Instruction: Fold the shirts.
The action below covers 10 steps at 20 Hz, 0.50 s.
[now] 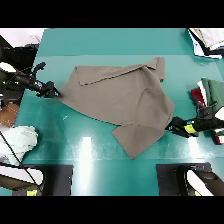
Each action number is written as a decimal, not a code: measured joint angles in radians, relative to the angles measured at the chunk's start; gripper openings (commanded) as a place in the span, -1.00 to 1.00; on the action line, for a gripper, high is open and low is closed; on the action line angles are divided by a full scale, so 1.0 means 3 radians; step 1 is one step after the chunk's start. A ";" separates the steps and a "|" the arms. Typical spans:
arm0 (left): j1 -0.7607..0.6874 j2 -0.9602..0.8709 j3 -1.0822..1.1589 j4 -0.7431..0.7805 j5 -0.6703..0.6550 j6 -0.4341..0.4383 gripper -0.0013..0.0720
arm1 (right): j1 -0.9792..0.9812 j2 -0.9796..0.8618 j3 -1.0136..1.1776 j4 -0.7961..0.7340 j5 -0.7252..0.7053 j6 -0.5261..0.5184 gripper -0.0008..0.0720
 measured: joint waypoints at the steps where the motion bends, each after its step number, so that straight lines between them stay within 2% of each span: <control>1: 0.0001 0.0004 0.0003 -0.0009 -0.0010 -0.0005 -0.89 | -0.0008 0.0004 -0.0071 0.0032 -0.0069 0.0009 0.21; 7: 0.0000 0.0010 0.0005 -0.0055 -0.0050 -0.0005 -0.89 | -0.0014 -0.0163 -0.0294 0.0155 -0.0399 0.0037 0.20; 9: 0.0000 0.0010 0.0005 -0.0074 -0.0065 -0.0005 -0.89 | 0.0079 -0.0306 -0.0310 0.0193 -0.0463 0.0037 -0.14; 10: 0.0000 0.0010 0.0005 -0.0079 -0.0071 -0.0006 -0.89 | 0.0146 -0.0370 -0.0315 0.0221 -0.0502 0.0037 -0.20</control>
